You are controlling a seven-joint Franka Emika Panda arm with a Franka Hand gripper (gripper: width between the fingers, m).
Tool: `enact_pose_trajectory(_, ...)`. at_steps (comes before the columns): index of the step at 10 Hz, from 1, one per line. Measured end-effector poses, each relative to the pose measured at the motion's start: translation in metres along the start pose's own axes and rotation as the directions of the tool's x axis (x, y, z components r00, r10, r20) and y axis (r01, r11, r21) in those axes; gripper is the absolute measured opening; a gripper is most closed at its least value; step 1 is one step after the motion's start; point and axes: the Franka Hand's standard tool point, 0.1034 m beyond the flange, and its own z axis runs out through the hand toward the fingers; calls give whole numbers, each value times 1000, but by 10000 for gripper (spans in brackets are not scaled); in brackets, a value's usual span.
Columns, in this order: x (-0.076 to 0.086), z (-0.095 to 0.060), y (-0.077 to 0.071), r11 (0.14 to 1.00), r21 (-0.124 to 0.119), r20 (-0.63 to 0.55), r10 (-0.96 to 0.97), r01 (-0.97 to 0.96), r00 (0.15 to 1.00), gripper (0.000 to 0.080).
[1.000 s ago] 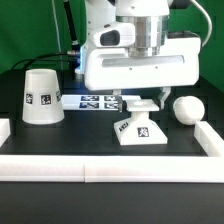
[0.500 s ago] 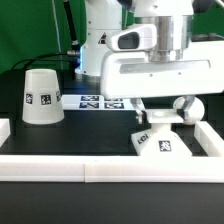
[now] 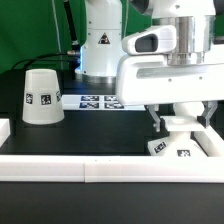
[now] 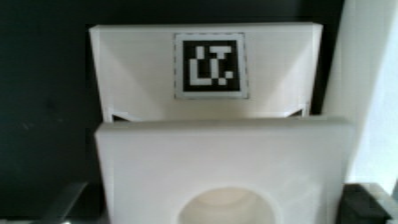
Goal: Assemble lamp
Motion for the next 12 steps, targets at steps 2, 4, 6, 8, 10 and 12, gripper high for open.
enact_pose_trajectory(2, 8, 1, -3, 1000, 2, -10, 1, -1, 1000, 537)
enact_pose_trajectory(4, 10, 1, -5, 1000, 3, -13, -1, 1, 1000, 537)
enact_pose_trajectory(6, 7, 0, -7, 1000, 4, -14, -11, 11, 1000, 537)
enact_pose_trajectory(8, -4, -1, -12, 1000, 5, -9, -29, 29, 1000, 691)
enact_pose_trajectory(10, -22, -6, -15, 998, 5, 0, -57, 57, 998, 691)
enact_pose_trajectory(12, -51, -13, -20, 997, 4, 5, -80, 80, 997, 699)
